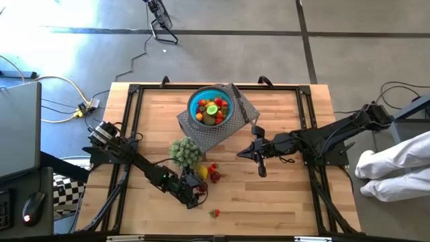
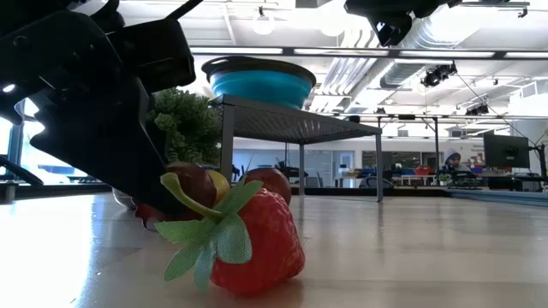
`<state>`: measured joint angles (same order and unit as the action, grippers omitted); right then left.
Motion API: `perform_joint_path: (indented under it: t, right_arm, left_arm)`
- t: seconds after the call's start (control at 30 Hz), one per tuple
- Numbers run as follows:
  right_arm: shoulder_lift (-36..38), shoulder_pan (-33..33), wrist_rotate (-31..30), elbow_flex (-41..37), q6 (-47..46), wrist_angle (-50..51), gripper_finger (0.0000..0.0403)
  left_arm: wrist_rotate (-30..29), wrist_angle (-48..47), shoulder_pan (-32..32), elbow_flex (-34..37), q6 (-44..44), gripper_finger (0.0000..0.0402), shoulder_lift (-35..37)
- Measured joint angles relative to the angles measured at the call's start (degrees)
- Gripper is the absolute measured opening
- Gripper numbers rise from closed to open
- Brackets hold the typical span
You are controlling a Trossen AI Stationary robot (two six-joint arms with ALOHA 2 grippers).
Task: Pick & Place Fruit
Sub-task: Put the pomegranate into the blue strainer bowl on the shelf
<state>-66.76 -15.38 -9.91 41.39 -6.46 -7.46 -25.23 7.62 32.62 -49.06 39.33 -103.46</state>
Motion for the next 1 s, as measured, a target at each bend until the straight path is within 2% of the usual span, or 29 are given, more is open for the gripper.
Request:
perform_joint_path:
  t: [0.2, 0.37, 0.53, 0.67, 1.0]
  right_arm:
    - [0.0, 0.0, 0.0, 0.0, 0.0, 0.0, 0.0003]
    - [0.0, 0.0, 0.0, 0.0, 0.0, 0.0, 0.0003]
    - [0.0, 0.0, 0.0, 0.0, 0.0, 0.0, 0.0003]
    - [0.0, 0.0, 0.0, 0.0, 0.0, 0.1, 0.0003]
    - [0.0, 0.0, 0.0, 0.0, 0.1, 0.7, 0.0003]
  left_arm:
    - [0.0, 0.0, 0.0, 0.0, 0.0, 0.0235, 0.0]
    - [0.0, 0.1, 0.0, 0.0, 0.2, 0.0211, 0.0]
    - [0.9, 3.4, 0.0, 0.0, -0.5, 0.0207, 0.2]
    - [1.7, 2.3, 0.0, -1.8, -2.2, 0.0206, 2.1]
    - [1.7, 0.0, 0.0, -6.3, -12.8, 0.0205, 11.3]
